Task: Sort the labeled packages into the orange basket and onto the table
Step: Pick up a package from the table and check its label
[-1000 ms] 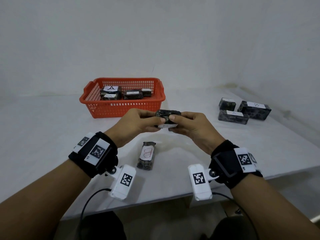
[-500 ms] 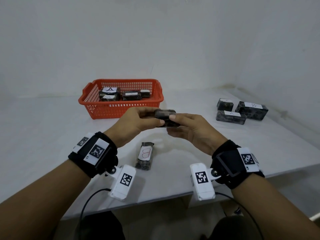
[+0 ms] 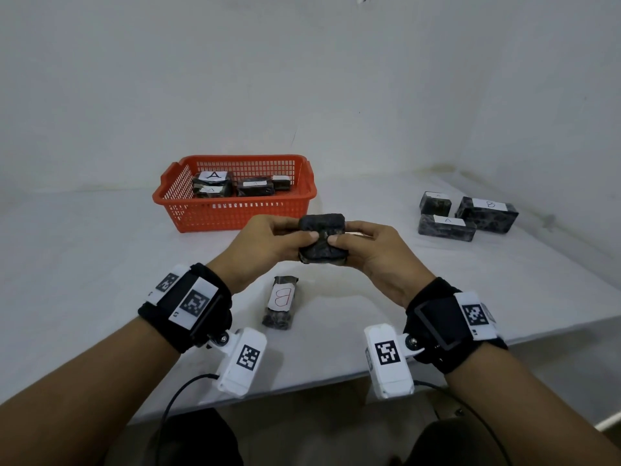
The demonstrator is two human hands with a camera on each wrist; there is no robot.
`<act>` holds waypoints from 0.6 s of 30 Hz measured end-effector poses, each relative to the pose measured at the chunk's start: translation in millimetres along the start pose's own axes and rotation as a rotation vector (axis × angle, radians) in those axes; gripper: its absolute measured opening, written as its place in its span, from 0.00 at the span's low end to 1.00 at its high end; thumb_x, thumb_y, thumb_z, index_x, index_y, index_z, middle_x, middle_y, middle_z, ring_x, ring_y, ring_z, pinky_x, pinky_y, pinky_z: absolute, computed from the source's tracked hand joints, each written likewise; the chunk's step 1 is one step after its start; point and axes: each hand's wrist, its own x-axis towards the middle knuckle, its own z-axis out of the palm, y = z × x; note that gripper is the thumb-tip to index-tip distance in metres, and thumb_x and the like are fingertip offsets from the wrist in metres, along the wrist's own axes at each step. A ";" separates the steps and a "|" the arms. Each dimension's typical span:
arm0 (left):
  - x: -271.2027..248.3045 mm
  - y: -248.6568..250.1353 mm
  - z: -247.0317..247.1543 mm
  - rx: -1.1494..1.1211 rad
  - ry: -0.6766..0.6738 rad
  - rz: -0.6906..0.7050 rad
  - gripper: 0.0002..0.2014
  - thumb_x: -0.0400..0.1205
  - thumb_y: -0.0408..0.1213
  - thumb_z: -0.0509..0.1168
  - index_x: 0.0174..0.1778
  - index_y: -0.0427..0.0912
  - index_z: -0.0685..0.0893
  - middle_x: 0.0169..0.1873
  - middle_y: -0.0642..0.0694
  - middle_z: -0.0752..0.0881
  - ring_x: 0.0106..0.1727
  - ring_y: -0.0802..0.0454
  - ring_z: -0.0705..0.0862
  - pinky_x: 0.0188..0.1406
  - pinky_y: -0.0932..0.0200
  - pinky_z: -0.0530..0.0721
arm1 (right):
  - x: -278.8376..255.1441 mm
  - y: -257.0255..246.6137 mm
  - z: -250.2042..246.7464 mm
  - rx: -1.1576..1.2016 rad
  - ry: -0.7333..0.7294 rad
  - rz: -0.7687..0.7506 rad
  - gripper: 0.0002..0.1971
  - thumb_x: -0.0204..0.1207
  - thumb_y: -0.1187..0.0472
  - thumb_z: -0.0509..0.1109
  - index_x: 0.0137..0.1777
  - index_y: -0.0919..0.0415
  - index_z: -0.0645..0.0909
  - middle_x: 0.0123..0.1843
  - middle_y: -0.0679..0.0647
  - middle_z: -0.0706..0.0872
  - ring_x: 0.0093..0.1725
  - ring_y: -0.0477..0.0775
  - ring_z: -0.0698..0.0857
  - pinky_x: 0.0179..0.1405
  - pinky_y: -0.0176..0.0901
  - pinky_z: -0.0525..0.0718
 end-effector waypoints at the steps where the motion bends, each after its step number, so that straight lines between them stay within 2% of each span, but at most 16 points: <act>1: -0.5 -0.7 0.4 0.034 0.017 0.013 0.14 0.85 0.29 0.71 0.67 0.32 0.88 0.54 0.38 0.95 0.57 0.41 0.94 0.57 0.57 0.92 | -0.9 -0.3 0.2 -0.007 -0.013 0.006 0.16 0.79 0.70 0.76 0.66 0.74 0.85 0.57 0.73 0.92 0.60 0.71 0.92 0.62 0.58 0.90; 5: -1.2 -1.9 1.7 0.059 0.011 0.020 0.14 0.84 0.28 0.72 0.66 0.34 0.89 0.53 0.39 0.95 0.55 0.43 0.95 0.54 0.59 0.92 | -4.3 -1.2 1.7 -0.009 -0.006 -0.001 0.13 0.82 0.67 0.74 0.62 0.75 0.87 0.56 0.71 0.93 0.56 0.66 0.93 0.54 0.49 0.92; 9: -1.6 -3.1 3.1 -0.016 -0.037 -0.008 0.14 0.85 0.30 0.71 0.67 0.33 0.88 0.57 0.38 0.94 0.60 0.40 0.93 0.63 0.46 0.90 | -4.0 0.7 -0.2 -0.048 0.060 -0.055 0.11 0.80 0.66 0.77 0.58 0.74 0.89 0.50 0.67 0.94 0.51 0.62 0.94 0.51 0.47 0.92; 11: -1.4 -3.5 3.0 -0.045 -0.024 -0.006 0.14 0.87 0.31 0.70 0.67 0.32 0.88 0.57 0.36 0.94 0.60 0.39 0.93 0.66 0.42 0.89 | -4.1 0.4 -0.5 -0.034 0.036 -0.054 0.12 0.80 0.66 0.77 0.60 0.73 0.88 0.52 0.68 0.94 0.52 0.63 0.94 0.53 0.49 0.92; 14: -1.4 -3.2 2.7 -0.001 0.045 0.019 0.12 0.86 0.30 0.69 0.65 0.33 0.90 0.55 0.36 0.94 0.58 0.39 0.93 0.65 0.42 0.90 | -6.4 -1.9 0.2 -0.001 -0.045 -0.012 0.14 0.80 0.67 0.75 0.64 0.74 0.87 0.56 0.70 0.93 0.54 0.63 0.94 0.53 0.49 0.91; 18: -2.0 -3.4 0.9 -0.015 0.046 0.012 0.12 0.86 0.29 0.69 0.64 0.33 0.90 0.55 0.37 0.94 0.58 0.40 0.94 0.65 0.42 0.90 | -6.2 -1.1 1.1 -0.021 -0.040 -0.005 0.15 0.77 0.71 0.78 0.63 0.74 0.86 0.54 0.68 0.94 0.55 0.64 0.94 0.52 0.48 0.91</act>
